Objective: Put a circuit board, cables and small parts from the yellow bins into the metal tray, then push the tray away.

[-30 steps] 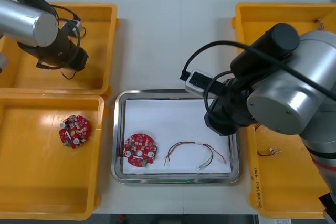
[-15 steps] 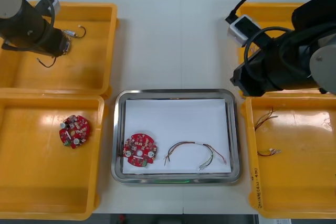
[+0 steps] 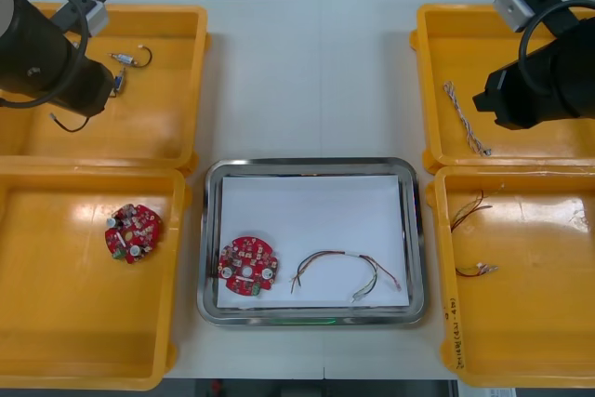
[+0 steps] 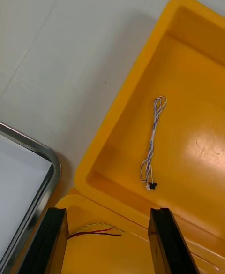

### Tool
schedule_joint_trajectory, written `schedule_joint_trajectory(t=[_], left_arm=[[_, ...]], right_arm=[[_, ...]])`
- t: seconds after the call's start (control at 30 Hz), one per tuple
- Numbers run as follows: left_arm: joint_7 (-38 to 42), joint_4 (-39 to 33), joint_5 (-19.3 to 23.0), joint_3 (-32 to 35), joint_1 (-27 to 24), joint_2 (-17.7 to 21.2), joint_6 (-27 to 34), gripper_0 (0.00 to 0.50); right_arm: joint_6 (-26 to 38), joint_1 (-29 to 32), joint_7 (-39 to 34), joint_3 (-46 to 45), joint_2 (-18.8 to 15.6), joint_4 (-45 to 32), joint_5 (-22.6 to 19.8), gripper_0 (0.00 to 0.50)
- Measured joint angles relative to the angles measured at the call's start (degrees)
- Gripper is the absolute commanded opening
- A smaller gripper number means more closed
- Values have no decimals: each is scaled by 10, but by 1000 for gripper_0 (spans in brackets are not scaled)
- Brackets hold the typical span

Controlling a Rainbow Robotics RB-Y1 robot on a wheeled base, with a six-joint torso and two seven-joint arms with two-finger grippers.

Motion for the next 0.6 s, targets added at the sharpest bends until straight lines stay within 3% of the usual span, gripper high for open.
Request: schedule_joint_trajectory(t=[0.17, 0.47, 0.6], left_arm=[[42, -57, 5, 0, 15, -1, 22, 0], [238, -136, 8, -10, 18, -16, 54, 0], [254, -159, 8, -37, 18, -19, 54, 0]], right_arm=[[0, -6, 0, -29, -7, 27, 0, 500], [0, -14, 0, -70, -17, 78, 1, 500], [0, -19, 0, -77, -22, 98, 20, 500]])
